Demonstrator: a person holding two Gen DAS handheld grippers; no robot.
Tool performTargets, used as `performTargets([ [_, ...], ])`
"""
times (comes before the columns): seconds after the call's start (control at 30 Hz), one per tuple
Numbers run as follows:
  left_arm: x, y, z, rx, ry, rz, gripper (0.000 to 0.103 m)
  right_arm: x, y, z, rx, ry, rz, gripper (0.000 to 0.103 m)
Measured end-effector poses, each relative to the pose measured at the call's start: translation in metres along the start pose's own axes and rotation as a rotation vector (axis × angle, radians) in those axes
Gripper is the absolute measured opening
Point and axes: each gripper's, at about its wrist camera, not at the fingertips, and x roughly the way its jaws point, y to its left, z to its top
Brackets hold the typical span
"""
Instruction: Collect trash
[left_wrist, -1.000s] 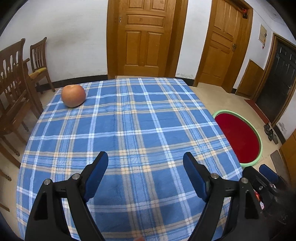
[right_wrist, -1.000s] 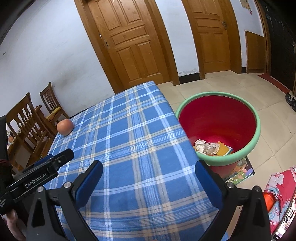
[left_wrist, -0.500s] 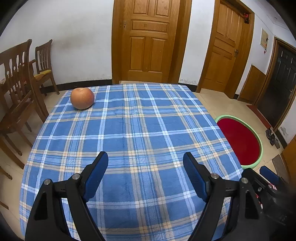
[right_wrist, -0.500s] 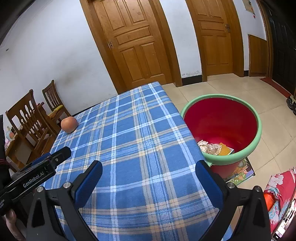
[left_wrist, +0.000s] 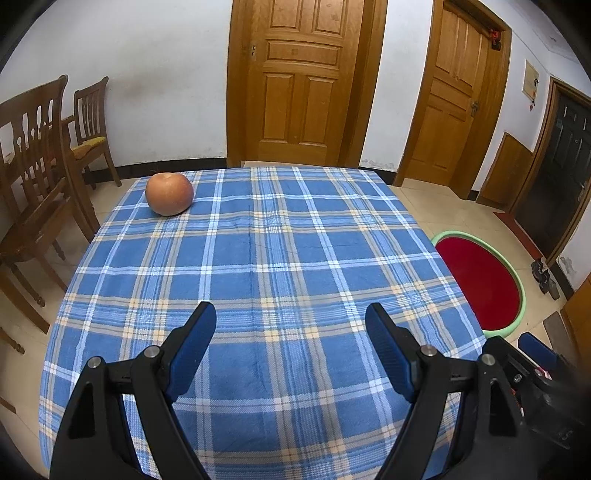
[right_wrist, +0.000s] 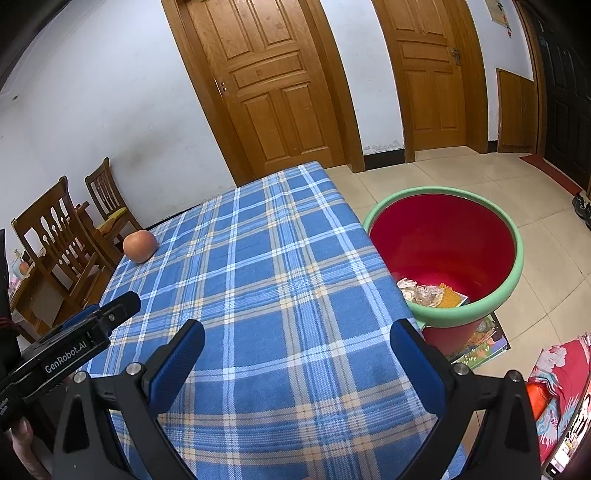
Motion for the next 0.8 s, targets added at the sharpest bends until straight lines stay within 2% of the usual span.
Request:
performTargets([
  [0.8,-0.0008,0.0010,-0.0013,-0.006,0.003,0.000,0.082,0.0002,0.0002,-0.0002,0.001,0.001,-0.001,0.102],
])
